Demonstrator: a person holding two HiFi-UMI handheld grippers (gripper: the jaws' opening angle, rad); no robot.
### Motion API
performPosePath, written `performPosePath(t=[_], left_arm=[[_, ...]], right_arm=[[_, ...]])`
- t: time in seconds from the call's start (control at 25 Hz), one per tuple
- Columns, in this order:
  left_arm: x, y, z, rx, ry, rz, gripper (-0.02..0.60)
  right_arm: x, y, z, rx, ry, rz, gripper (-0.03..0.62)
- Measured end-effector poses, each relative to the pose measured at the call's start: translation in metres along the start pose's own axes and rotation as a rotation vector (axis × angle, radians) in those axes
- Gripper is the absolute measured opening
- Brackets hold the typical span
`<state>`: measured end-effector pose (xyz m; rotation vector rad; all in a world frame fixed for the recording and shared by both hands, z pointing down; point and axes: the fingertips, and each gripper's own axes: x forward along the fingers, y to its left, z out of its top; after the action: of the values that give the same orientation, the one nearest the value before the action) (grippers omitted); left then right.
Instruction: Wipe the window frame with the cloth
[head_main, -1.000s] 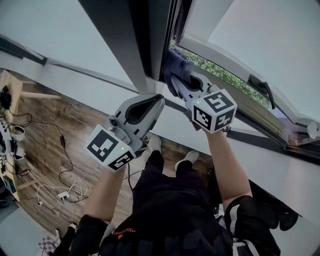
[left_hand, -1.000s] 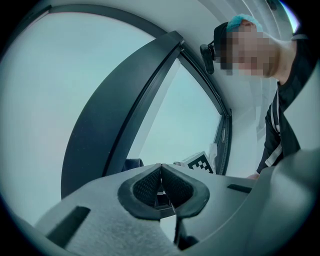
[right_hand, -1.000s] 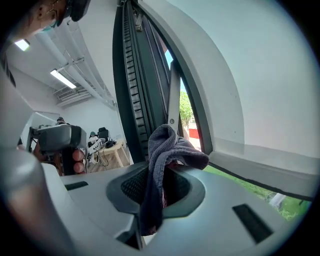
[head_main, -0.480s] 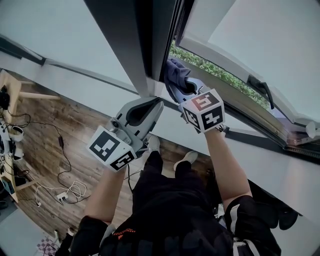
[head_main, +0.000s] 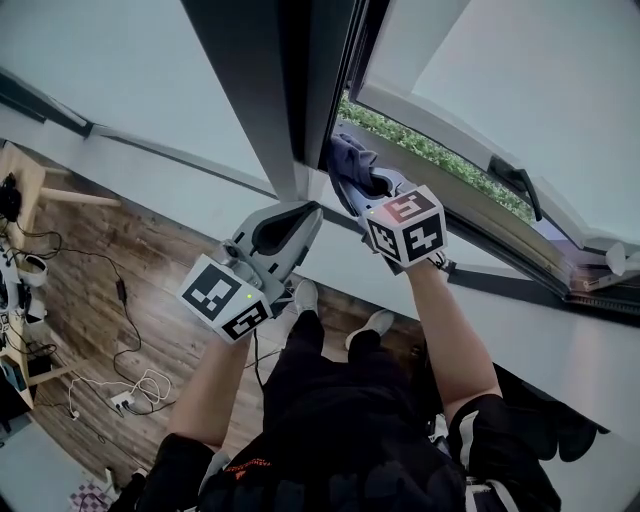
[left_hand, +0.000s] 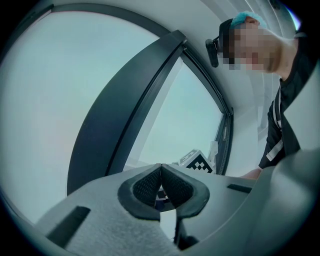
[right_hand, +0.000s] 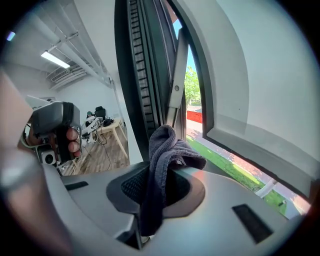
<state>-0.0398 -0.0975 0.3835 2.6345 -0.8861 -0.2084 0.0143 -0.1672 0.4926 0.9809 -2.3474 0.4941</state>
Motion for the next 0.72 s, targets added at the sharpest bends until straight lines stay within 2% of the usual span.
performPosePath(t=[0.16,0.48,0.72], left_arm=[[0.001,-0.005,0.011,0.022,-0.019,-0.004,0.021],[-0.001,-0.024,0.056,0.094,-0.082,-0.026,0.021],[0.002,-0.041,0.092,0.153,-0.134,-0.055,0.021]], right_arm=[[-0.024,0.001,0.027,-0.011,-0.087,0.004,0.049],[-0.098,0.002,0.115,-0.051,-0.332,-0.037,0.049],[-0.158,0.015,0.191,-0.143,-0.523,-0.056,0.049]])
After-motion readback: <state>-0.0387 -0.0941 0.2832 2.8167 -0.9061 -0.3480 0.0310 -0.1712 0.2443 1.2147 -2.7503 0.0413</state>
